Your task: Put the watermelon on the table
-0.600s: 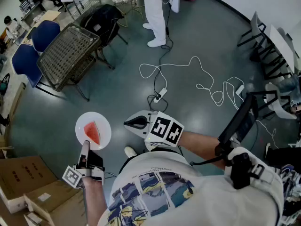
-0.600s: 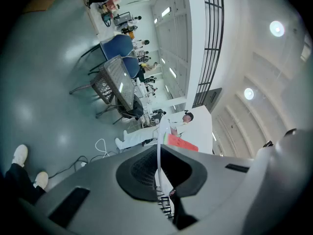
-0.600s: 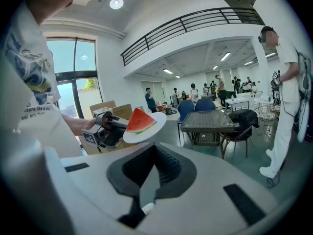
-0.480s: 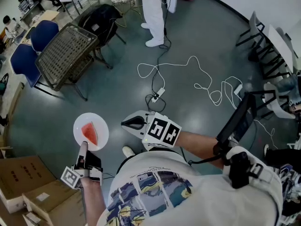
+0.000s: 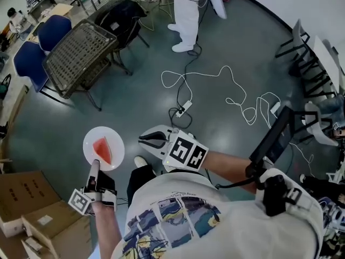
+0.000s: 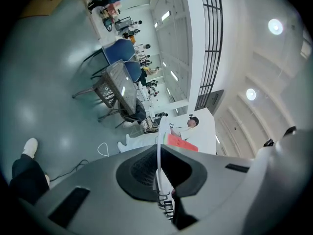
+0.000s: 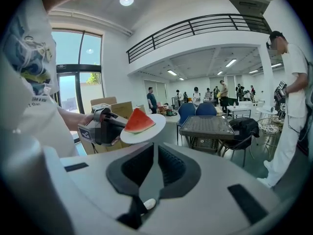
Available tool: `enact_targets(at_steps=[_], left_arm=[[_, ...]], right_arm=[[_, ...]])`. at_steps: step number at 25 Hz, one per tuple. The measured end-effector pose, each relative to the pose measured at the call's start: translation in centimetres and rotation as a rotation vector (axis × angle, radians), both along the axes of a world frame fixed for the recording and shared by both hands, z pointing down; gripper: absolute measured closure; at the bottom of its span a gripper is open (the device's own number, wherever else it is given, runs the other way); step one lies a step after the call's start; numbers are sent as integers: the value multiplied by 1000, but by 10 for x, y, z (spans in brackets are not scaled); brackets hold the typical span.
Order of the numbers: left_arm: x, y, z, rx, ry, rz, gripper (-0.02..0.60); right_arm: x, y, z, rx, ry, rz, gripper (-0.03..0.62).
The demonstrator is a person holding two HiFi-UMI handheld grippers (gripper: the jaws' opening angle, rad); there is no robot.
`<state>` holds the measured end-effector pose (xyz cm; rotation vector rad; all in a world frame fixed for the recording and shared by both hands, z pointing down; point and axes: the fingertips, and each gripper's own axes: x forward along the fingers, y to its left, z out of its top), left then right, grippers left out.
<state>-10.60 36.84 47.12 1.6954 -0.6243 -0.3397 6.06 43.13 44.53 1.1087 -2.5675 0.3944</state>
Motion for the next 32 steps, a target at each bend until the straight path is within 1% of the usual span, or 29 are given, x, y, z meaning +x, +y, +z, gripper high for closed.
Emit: enact_targets(at_steps=[3, 5, 7, 10, 12, 15, 17, 21, 24, 26, 28, 30, 32], left_arm=[[0, -20, 6, -4, 4, -5, 566], [5, -42, 10, -7, 13, -9, 566], [10, -70, 13, -6, 31, -11, 566], [10, -121, 15, -8, 42, -1, 566], [2, -155, 11, -5, 45, 1, 566], [-7, -209, 1, 6, 66, -4, 566], [-15, -241, 1, 0, 69, -13, 566], [-37, -304, 5, -4, 51, -30, 566], [-44, -350, 5, -1, 65, -53, 566], [-43, -376, 11, -17, 74, -74, 566], [-39, -405, 19, -33, 67, -99, 566], [-36, -436, 26, -34, 55, -127, 566], [-31, -468, 27, -25, 60, -159, 566]], right_arm=[[-2, -21, 4, -6, 6, -14, 577], [0, -45, 7, -4, 17, -21, 554], [5, -77, 10, 0, 30, -21, 530], [7, -125, 9, -2, 50, 15, 526], [-4, -156, 3, 5, 65, 21, 526], [-20, -209, -9, 22, 93, 4, 526], [-29, -245, -13, 26, 91, -4, 526], [-55, -312, -20, 74, 64, -18, 526], [-70, -351, -22, 73, 57, -40, 526], [-66, -374, -20, 72, 67, -61, 526], [-53, -404, -14, 63, 76, -76, 526], [-39, -436, -10, 49, 70, -84, 526], [-26, -469, -10, 45, 65, -101, 526]])
